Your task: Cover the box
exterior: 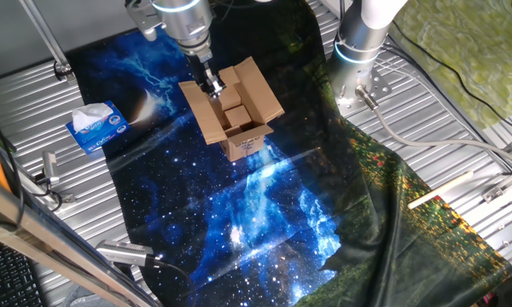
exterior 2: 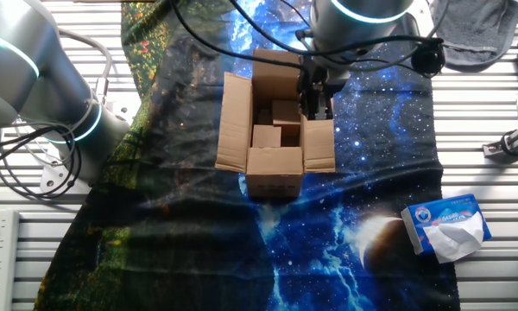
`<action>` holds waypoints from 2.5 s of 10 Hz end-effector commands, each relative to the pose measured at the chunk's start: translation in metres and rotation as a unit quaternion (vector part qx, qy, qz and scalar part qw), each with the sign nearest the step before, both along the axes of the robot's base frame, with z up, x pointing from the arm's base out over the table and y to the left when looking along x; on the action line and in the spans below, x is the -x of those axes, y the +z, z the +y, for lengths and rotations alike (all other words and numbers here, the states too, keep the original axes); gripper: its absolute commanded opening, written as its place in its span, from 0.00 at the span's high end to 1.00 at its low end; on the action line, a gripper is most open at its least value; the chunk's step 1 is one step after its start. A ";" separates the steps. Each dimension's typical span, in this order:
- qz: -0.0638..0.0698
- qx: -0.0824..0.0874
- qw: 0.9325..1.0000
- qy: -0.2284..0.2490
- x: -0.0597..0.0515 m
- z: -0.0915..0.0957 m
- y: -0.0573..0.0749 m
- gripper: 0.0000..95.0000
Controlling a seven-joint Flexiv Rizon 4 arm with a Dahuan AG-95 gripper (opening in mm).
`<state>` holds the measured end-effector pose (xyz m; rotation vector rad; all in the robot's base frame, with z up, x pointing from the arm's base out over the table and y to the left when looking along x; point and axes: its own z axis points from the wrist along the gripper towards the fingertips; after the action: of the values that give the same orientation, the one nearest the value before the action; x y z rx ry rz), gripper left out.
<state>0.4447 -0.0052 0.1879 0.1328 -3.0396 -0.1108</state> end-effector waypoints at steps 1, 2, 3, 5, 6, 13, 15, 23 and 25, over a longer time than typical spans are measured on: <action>-0.004 0.000 1.000 0.002 0.002 -0.001 0.000 1.00; -0.002 0.000 1.000 0.001 0.002 -0.001 0.000 1.00; -0.001 0.001 1.000 0.003 0.002 -0.001 0.000 1.00; 0.000 0.005 1.000 0.009 0.002 -0.001 0.000 1.00; 0.000 0.007 1.000 0.013 -0.003 0.000 -0.001 1.00; -0.005 0.016 1.000 0.025 -0.067 0.021 -0.008 1.00; -0.010 0.015 0.999 0.026 -0.071 0.020 -0.017 1.00; -0.006 0.011 0.999 0.031 -0.074 0.017 -0.036 1.00; -0.003 0.005 1.000 0.030 -0.068 0.013 -0.039 1.00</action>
<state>0.5144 0.0073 0.1481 0.2236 -3.0333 -0.0942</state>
